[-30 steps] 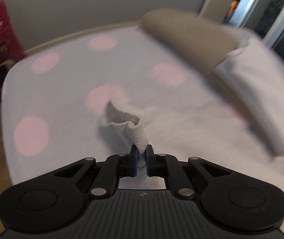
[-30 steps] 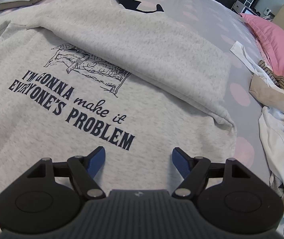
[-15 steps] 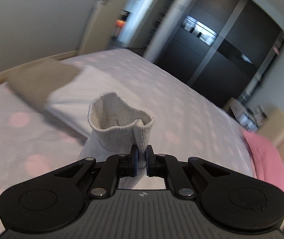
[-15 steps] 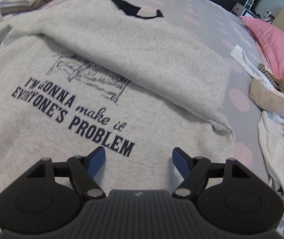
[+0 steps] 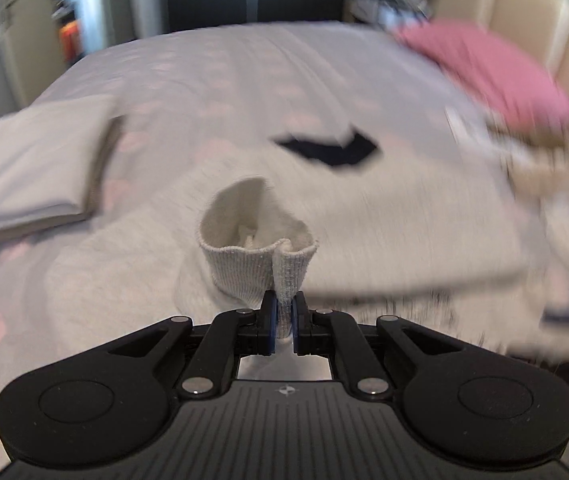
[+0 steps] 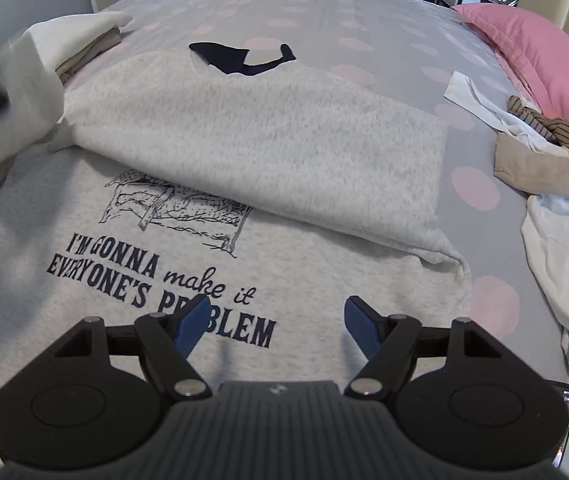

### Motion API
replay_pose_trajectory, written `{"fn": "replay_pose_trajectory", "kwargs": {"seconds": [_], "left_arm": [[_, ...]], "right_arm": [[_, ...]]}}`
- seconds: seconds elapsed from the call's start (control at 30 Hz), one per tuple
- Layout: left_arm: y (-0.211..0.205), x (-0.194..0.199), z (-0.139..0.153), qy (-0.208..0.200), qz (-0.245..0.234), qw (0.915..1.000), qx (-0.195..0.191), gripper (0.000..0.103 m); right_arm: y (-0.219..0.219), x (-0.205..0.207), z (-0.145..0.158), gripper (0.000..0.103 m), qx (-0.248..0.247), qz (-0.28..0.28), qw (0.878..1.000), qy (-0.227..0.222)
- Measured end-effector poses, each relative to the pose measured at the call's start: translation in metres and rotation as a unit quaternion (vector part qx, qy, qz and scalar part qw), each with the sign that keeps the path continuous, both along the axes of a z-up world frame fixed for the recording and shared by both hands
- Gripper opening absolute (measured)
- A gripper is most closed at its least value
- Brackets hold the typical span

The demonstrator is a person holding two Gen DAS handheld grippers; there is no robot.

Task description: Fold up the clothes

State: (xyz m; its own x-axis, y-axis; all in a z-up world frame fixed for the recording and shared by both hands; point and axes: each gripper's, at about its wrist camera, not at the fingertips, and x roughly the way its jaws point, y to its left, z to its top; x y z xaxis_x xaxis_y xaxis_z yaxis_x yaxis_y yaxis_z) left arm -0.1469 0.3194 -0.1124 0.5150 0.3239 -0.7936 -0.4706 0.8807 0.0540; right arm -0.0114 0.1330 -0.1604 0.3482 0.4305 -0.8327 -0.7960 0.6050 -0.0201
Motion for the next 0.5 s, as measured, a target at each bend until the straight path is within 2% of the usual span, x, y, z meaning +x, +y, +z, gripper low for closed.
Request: {"fn": "replay_pose_trajectory", "kwargs": {"seconds": [0.1,0.23,0.27,0.33,0.5], "left_arm": [[-0.026,0.008,-0.026,0.05,-0.054,0.9969,0.029,0.005],[-0.038,0.004,-0.047,0.083,-0.096,0.9914,0.032,0.008],[-0.039,0.003,-0.05,0.088,-0.106,0.99,0.031,0.013],[-0.041,0.0,-0.048,0.083,-0.126,0.9882,0.024,0.014],[-0.048,-0.015,-0.035,0.069,-0.165,0.9838,0.015,0.03]], "right_arm": [[-0.001,0.002,-0.003,0.075,0.008,0.0,1.0,0.019],[-0.003,-0.001,-0.006,0.075,0.032,-0.002,0.999,0.032],[-0.002,-0.002,-0.006,0.075,0.039,0.001,0.999,0.03],[-0.002,-0.004,-0.005,0.076,0.056,0.008,0.998,0.031],[0.003,-0.006,-0.002,0.076,0.076,0.016,0.995,0.064]]}}
